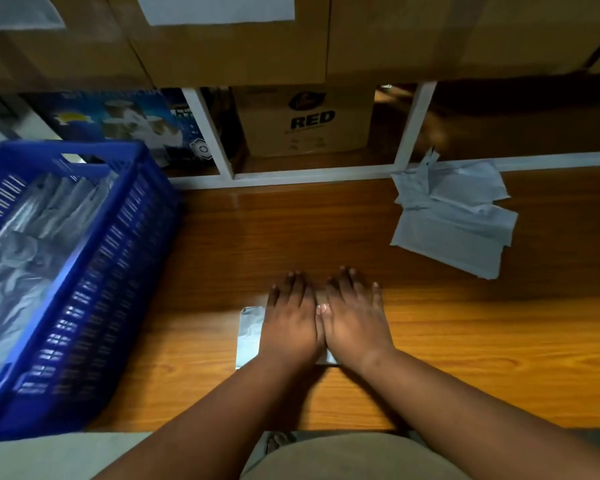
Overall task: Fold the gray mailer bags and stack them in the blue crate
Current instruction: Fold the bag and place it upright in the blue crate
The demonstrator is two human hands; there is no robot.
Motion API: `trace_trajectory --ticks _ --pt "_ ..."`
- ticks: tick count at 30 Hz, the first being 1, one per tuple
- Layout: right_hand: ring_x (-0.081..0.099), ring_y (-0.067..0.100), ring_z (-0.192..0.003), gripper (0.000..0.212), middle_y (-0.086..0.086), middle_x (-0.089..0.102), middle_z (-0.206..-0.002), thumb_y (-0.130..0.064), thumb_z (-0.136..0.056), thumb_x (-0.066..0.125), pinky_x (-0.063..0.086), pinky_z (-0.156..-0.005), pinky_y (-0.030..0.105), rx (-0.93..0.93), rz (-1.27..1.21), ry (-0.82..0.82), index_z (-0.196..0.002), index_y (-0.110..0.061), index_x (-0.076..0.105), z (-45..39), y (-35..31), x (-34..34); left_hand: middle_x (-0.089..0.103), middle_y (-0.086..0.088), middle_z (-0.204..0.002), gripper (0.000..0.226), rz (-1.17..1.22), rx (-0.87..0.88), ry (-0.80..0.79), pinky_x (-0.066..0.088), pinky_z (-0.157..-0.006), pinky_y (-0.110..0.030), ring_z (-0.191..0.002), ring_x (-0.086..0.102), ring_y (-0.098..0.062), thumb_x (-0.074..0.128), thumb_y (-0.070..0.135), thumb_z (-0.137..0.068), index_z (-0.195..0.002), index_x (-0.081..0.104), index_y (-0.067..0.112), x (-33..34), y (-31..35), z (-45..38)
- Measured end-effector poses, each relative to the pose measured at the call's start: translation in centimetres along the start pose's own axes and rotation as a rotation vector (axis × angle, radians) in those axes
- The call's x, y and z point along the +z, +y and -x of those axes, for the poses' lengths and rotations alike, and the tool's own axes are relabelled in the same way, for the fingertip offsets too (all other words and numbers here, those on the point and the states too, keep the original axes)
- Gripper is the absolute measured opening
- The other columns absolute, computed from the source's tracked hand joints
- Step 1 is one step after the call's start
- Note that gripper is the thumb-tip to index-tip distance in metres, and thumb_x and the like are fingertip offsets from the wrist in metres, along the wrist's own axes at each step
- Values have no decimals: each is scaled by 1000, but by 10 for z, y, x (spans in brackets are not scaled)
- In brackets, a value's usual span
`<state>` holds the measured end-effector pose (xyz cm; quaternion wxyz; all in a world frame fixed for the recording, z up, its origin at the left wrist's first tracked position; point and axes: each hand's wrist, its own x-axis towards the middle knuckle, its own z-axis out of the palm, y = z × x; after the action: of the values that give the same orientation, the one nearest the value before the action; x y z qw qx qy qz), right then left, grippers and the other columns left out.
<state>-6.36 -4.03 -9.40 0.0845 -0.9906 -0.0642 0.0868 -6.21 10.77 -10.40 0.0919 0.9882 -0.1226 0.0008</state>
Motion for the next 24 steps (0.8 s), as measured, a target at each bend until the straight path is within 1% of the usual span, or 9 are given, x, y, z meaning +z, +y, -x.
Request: trace_trajectory --ticks 2,5,9,12,17,21,24 --pt "3 28 -165 67 7 14 -178 -51 -107 13 6 -130 61 -10 5 7 -168 -26 25 -2 0 0 49 -21 -159 62 -14 -19 -4 32 -123 -58 -152 39 -38 39 38 -103 -153 51 3 0 1 1" --pt "7 30 -165 67 9 17 -177 -52 -106 16 10 -129 63 -32 20 14 -167 -27 29 -4 2 0 44 -22 -163 63 -13 -24 -6 28 -125 -59 -154 35 -37 36 38 -104 -155 47 4 2 2 -1" --pt "7 32 -165 65 11 17 -177 -50 -106 20 11 -129 64 -46 39 12 -167 -29 28 -6 1 3 38 -20 -166 64 15 -21 -11 24 -125 -58 -156 31 -36 35 38 -105 -159 43 6 5 -1 -1" --pt "7 33 -165 62 11 17 -177 -48 -107 24 12 -129 65 -62 36 21 -166 -30 28 -7 3 5 37 -20 -167 64 47 -10 -9 25 -125 -59 -157 30 -37 36 38 -104 -160 41 8 6 -2 -2" --pt "-5 32 -165 67 10 5 -179 -49 -106 12 6 -130 64 -67 65 -18 -170 -30 17 -6 2 0 38 -18 -167 63 67 -14 -13 25 -125 -57 -157 31 -35 37 37 -104 -160 41 9 3 -2 -1" --pt "0 30 -165 67 8 11 -179 -52 -105 16 6 -129 64 -73 64 -43 -169 -33 22 -10 1 -6 43 -19 -164 64 100 -63 -22 30 -125 -54 -154 37 -35 41 37 -101 -157 46 6 2 -1 -1" --pt "2 28 -165 65 7 13 -178 -52 -107 20 5 -128 66 -83 119 -65 -168 -30 26 -11 0 -14 44 -19 -163 65 97 -30 -39 32 -125 -51 -153 38 -35 40 38 -102 -158 44 4 -1 -11 5"
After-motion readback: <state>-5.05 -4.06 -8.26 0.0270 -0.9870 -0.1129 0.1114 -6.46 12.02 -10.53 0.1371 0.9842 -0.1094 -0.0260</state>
